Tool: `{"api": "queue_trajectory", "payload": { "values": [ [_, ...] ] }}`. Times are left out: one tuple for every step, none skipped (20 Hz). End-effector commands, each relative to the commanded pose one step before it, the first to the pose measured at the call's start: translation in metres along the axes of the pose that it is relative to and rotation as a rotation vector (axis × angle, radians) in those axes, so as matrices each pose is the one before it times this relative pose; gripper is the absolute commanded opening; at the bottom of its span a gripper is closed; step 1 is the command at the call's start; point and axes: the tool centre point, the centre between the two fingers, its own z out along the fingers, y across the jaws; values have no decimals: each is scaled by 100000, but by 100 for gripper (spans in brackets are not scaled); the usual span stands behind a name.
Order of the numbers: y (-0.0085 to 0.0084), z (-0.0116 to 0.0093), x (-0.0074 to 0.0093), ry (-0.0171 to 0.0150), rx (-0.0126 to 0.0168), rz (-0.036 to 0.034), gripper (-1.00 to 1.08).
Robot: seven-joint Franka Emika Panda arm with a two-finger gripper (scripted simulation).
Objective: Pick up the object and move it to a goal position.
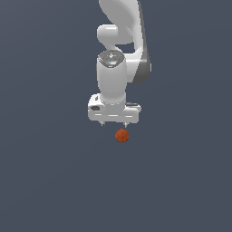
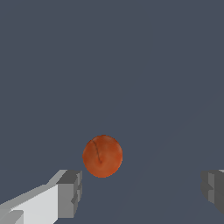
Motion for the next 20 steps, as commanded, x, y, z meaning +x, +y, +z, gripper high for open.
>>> {"api": "queue_trajectory", "payload": {
  "values": [
    [-105, 181, -57, -138, 14, 1943, 100],
    [-53, 91, -28, -62, 6, 1048, 100],
    [-55, 100, -31, -69, 5, 1147, 100],
    [-57, 110, -36, -77, 3, 1266, 100],
    [-59, 119, -39, -84, 0, 1366, 100],
    [-62, 128, -43, -89, -2, 1468, 100],
    [-68, 138, -48, -96, -5, 1594, 100],
    [-73, 148, -53, -102, -8, 1710, 100],
    [-75, 158, -58, -108, -12, 1824, 100],
    [-78, 168, -64, -114, -17, 1944, 100],
    [-81, 178, -70, -120, -23, 2066, 100],
    [-84, 188, -76, -125, -30, 2192, 100],
    [-86, 199, -82, -130, -37, 2318, 100],
    [-88, 209, -89, -134, -45, 2439, 100],
    [-87, 214, -94, -135, -52, 2505, 100],
    [-83, 213, -96, -132, -59, 2507, 100],
    [-80, 213, -99, -128, -65, 2507, 100],
    [-76, 212, -100, -124, -71, 2508, 100],
    [-73, 212, -103, -120, -77, 2508, 100],
    [-69, 211, -104, -116, -83, 2508, 100]
  ]
}}
